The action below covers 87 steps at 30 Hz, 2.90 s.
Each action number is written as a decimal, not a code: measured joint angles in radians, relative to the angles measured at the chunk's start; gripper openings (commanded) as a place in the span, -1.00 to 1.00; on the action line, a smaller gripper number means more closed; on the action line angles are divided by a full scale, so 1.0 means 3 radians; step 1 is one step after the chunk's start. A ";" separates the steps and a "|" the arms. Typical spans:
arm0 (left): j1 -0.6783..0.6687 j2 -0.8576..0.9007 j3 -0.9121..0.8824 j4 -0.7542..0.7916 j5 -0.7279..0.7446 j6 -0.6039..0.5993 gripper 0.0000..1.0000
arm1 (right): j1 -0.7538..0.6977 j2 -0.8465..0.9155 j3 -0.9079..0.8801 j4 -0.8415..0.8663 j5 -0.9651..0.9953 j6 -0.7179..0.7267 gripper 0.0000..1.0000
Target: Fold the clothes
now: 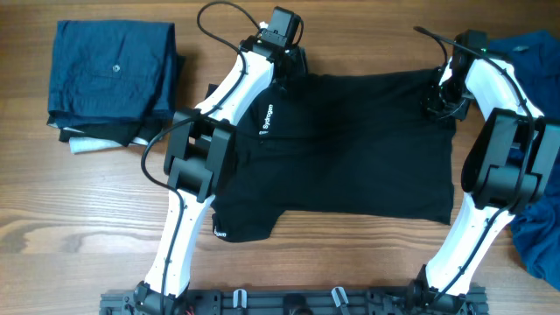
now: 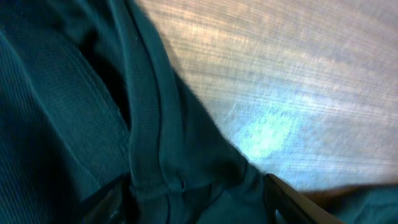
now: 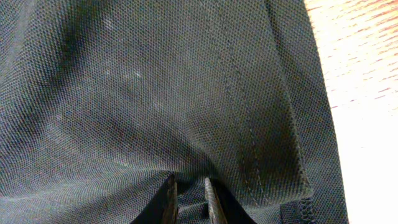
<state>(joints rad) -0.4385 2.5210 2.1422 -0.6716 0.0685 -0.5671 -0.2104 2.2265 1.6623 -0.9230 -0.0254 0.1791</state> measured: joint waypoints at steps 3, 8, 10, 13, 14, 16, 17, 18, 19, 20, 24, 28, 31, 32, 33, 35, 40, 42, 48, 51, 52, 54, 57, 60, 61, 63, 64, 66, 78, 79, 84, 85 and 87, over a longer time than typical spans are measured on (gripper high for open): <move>0.0000 0.0000 0.0000 0.0018 -0.0047 -0.0013 0.42 | 0.0000 0.0000 0.0000 0.0000 0.0000 0.0000 -0.64; 0.0009 0.0000 0.0000 0.0033 -0.0170 -0.0028 0.51 | 0.0000 0.0000 0.0000 0.0015 0.0000 0.0000 -0.62; 0.0023 -0.0019 0.0000 -0.0001 -0.0192 -0.0028 0.48 | 0.0000 0.0000 0.0000 0.0033 0.0000 0.0000 -0.62; 0.0055 -0.0084 0.0000 -0.0061 -0.0211 -0.0028 0.43 | 0.0000 0.0000 0.0000 0.0039 0.0000 0.0000 -0.62; 0.0064 -0.0104 0.0000 -0.0079 -0.0206 -0.0032 0.43 | 0.0000 0.0000 0.0000 0.0039 -0.0001 0.0000 -0.62; 0.0062 -0.0131 0.0000 -0.0148 -0.0200 -0.0038 0.43 | 0.0000 0.0000 0.0000 0.0041 -0.0003 0.0000 -0.62; 0.0050 -0.0131 -0.0003 -0.0167 -0.0197 -0.0038 0.43 | 0.0000 0.0000 0.0000 0.0041 -0.0003 0.0000 -0.62; 0.0032 -0.0130 -0.0006 -0.0183 -0.0197 -0.0038 0.43 | 0.0000 0.0000 0.0000 0.0041 -0.0004 0.0000 -0.62; 0.0010 -0.0130 -0.0010 -0.0192 -0.0195 -0.0038 0.44 | 0.0000 0.0000 0.0000 0.0041 -0.0003 0.0000 -0.62; -0.0011 -0.0128 -0.0013 -0.0206 -0.0188 -0.0038 0.44 | 0.0000 0.0000 0.0000 0.0041 -0.0003 0.0000 -0.62; -0.0100 -0.0116 -0.0037 -0.0243 -0.0174 -0.0039 0.45 | 0.0000 0.0000 0.0000 0.0041 -0.0004 0.0000 -0.61; -0.0092 -0.0113 -0.0037 -0.0243 -0.0174 -0.0039 0.62 | 0.0000 0.0000 0.0000 0.0041 -0.0008 0.0000 -0.60; -0.0060 -0.0113 -0.0037 -0.0254 -0.0172 -0.0103 0.78 | 0.0000 0.0000 0.0000 0.0042 -0.0013 0.0000 -0.59; -0.0033 -0.0113 -0.0037 -0.0270 -0.0161 -0.0207 0.79 | 0.0000 0.0000 0.0000 0.0042 -0.0015 0.0000 -0.58; -0.0009 -0.0113 -0.0037 -0.0287 -0.0153 -0.0310 0.79 | 0.0000 0.0000 0.0000 0.0042 -0.0017 0.0000 -0.58; 0.0033 -0.0113 -0.0038 -0.0292 -0.0141 -0.0520 0.71 | 0.0000 0.0000 0.0000 0.0042 -0.0023 0.0000 -0.58; 0.0028 -0.0113 -0.0038 -0.0262 -0.0136 -0.0688 0.55 | -0.0003 0.0000 0.0000 0.0043 -0.0027 0.0000 -0.58; -0.0008 -0.0113 -0.0039 -0.0223 -0.0136 -0.0711 0.55 | -0.0004 0.0000 0.0000 0.0043 -0.0037 0.0000 -0.58; -0.0056 -0.0093 -0.0081 -0.0188 -0.0135 -0.0726 0.57 | -0.0010 0.0000 0.0000 0.0045 -0.0062 0.0000 -0.56; -0.0056 -0.0085 -0.0081 -0.0179 -0.0135 -0.0736 0.53 | -0.0010 0.0000 0.0000 0.0045 -0.0062 0.0000 -0.55; -0.0056 -0.0084 -0.0081 -0.0179 -0.0135 -0.0736 0.48 | -0.0010 0.0000 0.0000 0.0046 -0.0062 0.0000 -0.55; -0.0056 -0.0083 -0.0081 -0.0169 -0.0136 -0.0740 0.25 | -0.0010 0.0000 0.0000 0.0046 -0.0064 0.0000 -0.54; -0.0045 -0.0060 -0.0081 -0.0116 -0.0136 -0.0773 0.10 | -0.0010 0.0000 0.0000 0.0046 -0.0064 0.0000 -0.54; -0.0020 -0.0050 -0.0081 -0.0053 -0.0135 -0.0772 -0.02 | -0.0010 0.0000 0.0000 0.0046 -0.0064 0.0000 -0.54; -0.0014 -0.0047 -0.0081 -0.0042 -0.0135 -0.0772 -0.21 | -0.0010 0.0000 0.0000 0.0046 -0.0064 0.0000 -0.54; 0.0003 -0.0043 -0.0081 0.0001 -0.0135 -0.0773 -0.54 | -0.0010 0.0000 0.0000 0.0046 -0.0064 0.0000 -0.53; 0.0011 -0.0039 -0.0083 0.0041 -0.0135 -0.0773 -0.70 | -0.0009 0.0000 0.0000 0.0047 -0.0065 0.0000 -0.52; 0.0024 -0.0037 -0.0084 0.0116 -0.0135 -0.0774 -0.90 | -0.0009 0.0000 0.0000 0.0048 -0.0066 0.0000 -0.52; 0.0032 -0.0031 -0.0092 0.0604 -0.0135 -0.0772 -0.77 | -0.0010 0.0000 0.0000 0.0050 -0.0076 0.0000 -0.51; 0.0032 -0.0031 -0.0094 0.0643 -0.0135 -0.0774 -0.76 | -0.0009 0.0000 0.0000 0.0050 -0.0076 0.0000 -0.50; 0.0032 0.0041 -0.0094 0.0964 -0.0135 -0.0772 -0.70 | -0.0010 0.0000 0.0000 0.0065 -0.0076 0.0000 -0.50; 0.0032 0.0074 -0.0094 0.1019 -0.0135 -0.0772 -0.71 | -0.0010 0.0000 0.0000 0.0065 -0.0076 0.0000 -0.50; 0.0032 0.0172 -0.0094 0.1108 -0.0134 -0.0769 -0.65 | -0.0010 0.0000 0.0000 0.0066 -0.0076 0.0000 -0.50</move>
<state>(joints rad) -0.4290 2.5725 2.1139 -0.3393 0.0284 -0.7979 -0.2134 2.2265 1.6623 -0.9031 -0.0483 0.1791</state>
